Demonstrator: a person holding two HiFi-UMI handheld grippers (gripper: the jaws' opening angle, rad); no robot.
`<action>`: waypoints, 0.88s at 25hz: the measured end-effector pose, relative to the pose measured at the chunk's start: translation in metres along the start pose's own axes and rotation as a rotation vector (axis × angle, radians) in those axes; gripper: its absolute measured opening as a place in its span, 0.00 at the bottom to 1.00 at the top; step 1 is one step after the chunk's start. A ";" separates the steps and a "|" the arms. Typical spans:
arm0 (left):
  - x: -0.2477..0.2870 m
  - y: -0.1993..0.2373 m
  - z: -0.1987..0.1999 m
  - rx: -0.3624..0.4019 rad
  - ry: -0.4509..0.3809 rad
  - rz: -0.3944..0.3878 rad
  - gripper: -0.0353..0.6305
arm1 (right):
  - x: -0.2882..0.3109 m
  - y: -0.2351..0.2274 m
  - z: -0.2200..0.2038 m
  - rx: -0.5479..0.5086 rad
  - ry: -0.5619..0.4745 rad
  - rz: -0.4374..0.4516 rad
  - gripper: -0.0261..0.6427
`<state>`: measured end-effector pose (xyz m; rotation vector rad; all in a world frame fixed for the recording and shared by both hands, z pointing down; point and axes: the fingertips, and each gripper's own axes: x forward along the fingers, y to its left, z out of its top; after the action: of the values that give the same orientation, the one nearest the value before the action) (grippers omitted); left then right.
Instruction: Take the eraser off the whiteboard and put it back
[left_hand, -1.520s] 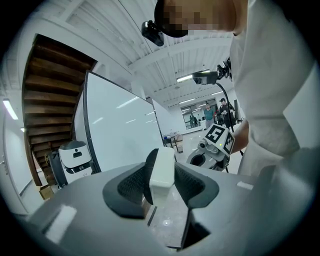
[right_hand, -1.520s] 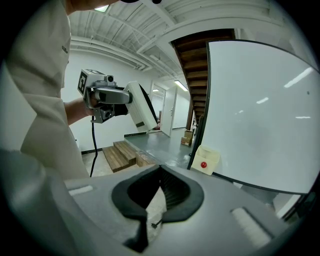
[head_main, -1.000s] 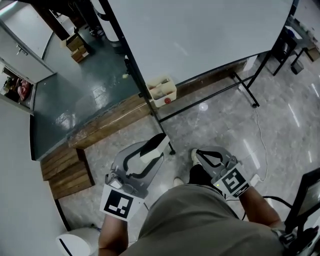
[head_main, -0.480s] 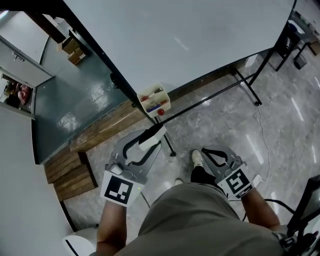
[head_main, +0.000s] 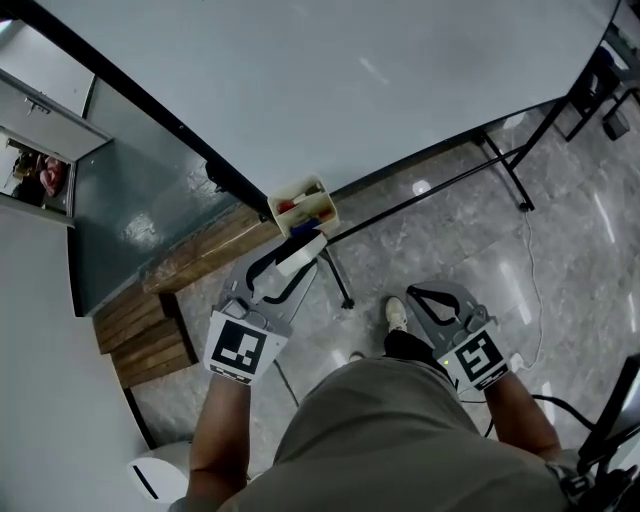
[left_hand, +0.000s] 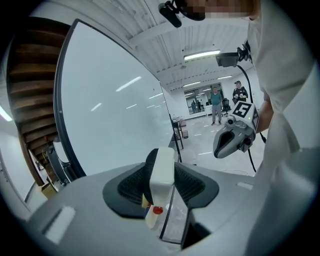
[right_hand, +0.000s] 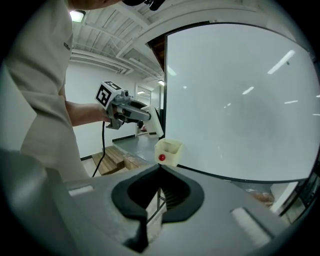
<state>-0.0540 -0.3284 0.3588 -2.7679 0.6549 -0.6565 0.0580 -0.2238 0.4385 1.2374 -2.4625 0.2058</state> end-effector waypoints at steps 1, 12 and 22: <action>0.005 0.003 -0.003 0.001 0.005 0.002 0.32 | 0.002 -0.004 0.001 0.000 -0.004 0.004 0.04; 0.053 0.026 -0.038 -0.021 0.078 0.008 0.32 | 0.012 -0.046 0.000 -0.020 0.006 0.028 0.04; 0.095 0.032 -0.068 -0.032 0.132 0.003 0.32 | 0.007 -0.095 -0.013 -0.025 0.005 0.014 0.04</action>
<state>-0.0214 -0.4087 0.4440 -2.7707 0.7012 -0.8405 0.1333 -0.2826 0.4493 1.2081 -2.4630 0.1814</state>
